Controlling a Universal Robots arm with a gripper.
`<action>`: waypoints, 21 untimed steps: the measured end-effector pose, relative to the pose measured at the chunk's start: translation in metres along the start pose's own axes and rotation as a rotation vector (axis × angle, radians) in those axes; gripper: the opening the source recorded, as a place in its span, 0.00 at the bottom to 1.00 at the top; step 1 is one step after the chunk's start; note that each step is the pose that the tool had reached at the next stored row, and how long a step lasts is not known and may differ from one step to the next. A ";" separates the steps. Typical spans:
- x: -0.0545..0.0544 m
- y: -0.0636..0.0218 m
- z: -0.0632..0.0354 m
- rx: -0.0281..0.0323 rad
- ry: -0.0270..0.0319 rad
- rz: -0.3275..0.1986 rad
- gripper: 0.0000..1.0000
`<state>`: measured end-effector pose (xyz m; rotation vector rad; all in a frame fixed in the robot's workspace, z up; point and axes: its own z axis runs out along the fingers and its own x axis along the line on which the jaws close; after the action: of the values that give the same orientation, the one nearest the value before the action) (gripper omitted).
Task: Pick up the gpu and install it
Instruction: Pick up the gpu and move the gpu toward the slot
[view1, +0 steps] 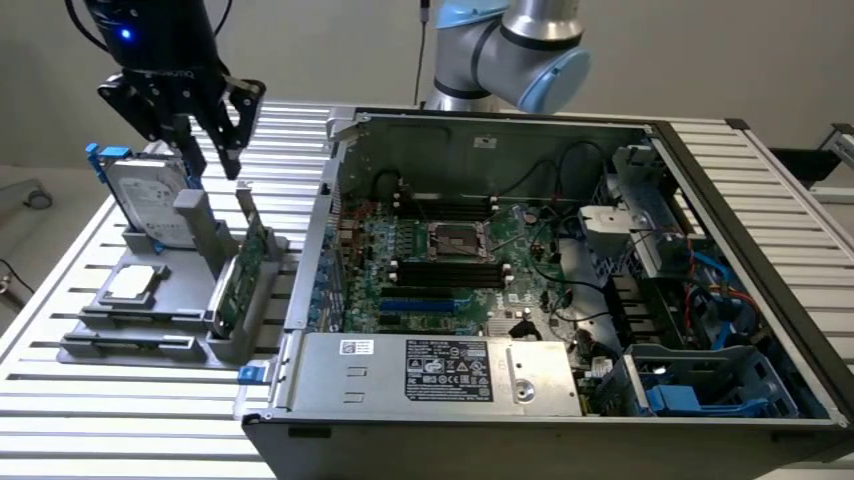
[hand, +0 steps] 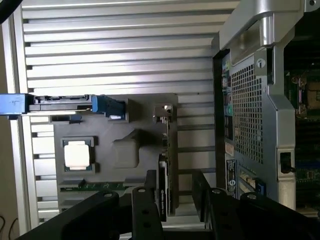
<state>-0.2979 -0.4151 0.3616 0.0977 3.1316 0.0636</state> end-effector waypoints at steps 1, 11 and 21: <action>0.000 -0.0024 0.0017 0.0000 0.0001 0.000 0.42; -0.001 -0.0239 0.0191 -0.0001 0.0001 -0.002 0.42; 0.013 -0.0303 0.0371 -0.0003 -0.0005 -0.004 0.42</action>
<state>-0.3124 -0.4430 0.3232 0.0921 3.1311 0.0641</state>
